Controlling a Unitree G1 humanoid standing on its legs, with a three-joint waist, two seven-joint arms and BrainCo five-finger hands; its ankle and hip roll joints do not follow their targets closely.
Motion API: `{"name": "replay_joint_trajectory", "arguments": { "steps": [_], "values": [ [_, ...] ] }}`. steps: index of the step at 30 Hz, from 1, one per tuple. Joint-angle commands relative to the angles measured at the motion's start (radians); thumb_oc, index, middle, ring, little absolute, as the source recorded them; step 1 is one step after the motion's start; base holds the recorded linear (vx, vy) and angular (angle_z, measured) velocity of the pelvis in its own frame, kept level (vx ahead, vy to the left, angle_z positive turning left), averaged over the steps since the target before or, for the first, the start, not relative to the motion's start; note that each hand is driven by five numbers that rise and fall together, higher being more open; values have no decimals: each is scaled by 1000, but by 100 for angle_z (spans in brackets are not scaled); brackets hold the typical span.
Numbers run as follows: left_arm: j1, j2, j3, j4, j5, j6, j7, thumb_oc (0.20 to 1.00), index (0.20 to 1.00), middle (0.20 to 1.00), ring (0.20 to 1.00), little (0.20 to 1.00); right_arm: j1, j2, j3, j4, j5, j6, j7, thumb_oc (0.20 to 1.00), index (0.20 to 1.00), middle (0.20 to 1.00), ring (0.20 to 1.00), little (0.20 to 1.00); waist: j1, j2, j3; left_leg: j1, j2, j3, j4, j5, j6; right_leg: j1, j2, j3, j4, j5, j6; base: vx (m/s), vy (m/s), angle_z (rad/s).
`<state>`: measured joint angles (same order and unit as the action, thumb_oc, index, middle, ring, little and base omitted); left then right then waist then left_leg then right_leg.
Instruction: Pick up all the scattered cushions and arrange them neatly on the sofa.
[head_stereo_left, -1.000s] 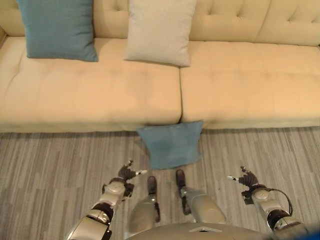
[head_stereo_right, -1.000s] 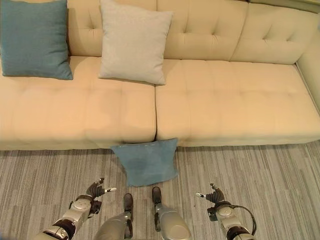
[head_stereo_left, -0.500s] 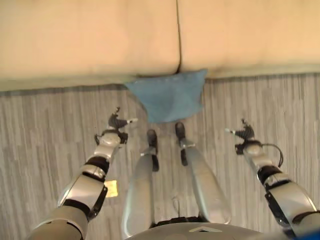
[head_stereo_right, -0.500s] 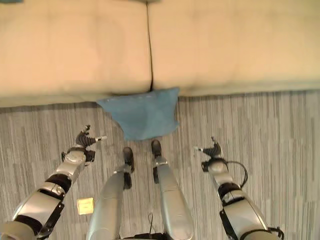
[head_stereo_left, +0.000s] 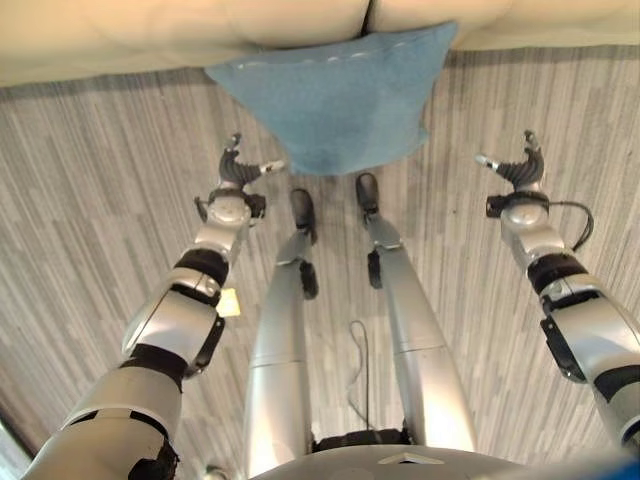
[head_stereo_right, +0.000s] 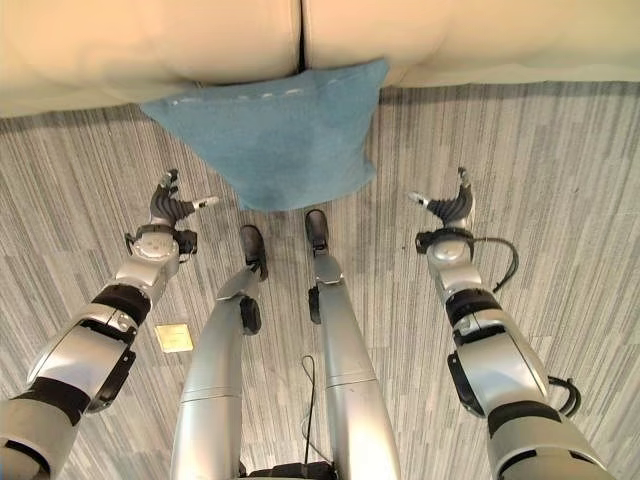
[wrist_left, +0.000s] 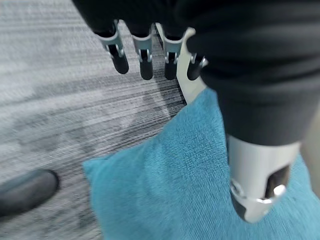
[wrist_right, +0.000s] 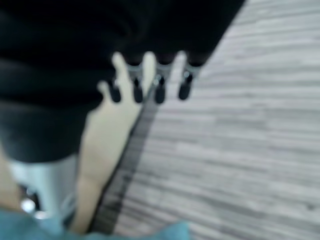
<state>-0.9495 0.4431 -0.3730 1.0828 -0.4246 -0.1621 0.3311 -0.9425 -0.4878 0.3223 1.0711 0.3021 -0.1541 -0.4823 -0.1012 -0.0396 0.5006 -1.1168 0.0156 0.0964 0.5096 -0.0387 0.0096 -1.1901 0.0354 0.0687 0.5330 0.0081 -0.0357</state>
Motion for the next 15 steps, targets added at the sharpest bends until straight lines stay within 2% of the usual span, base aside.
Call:
{"name": "replay_joint_trajectory", "arguments": {
  "steps": [1, 8, 15],
  "values": [
    [96, 17, 40, 3, -37, -28, 37, 1000, 1000, 1000, 1000, 1000, 124, -27, 32, -17, 31, -36, -54, 1000, 1000, 1000, 1000, 1000, -20, 13, -104, -26, -8, -90, 52, -86, -5, 41, -35, 14, -27, -54, 99, -4, -58, 4],
    [-63, 64, 4, 39, -55, -25, 53, 1000, 1000, 1000, 1000, 1000, -1, -58, 70, 13, 44, -30, -94, 1000, 1000, 1000, 1000, 1000, -28, -2, -98, -127, -20, -111, 75, -82, -8, -63, -32, -4, 10, -57, 100, 14, -39, 6],
    [-99, 37, -2, 47, -74, -16, 79, 1000, 1000, 1000, 1000, 1000, -31, -56, 75, -13, 61, -32, -130, 1000, 1000, 1000, 1000, 1000, -29, -12, -109, -187, -26, -115, 95, -86, -5, -120, -28, -15, 30, -62, 97, 4, -4, 1]
  ]
}}
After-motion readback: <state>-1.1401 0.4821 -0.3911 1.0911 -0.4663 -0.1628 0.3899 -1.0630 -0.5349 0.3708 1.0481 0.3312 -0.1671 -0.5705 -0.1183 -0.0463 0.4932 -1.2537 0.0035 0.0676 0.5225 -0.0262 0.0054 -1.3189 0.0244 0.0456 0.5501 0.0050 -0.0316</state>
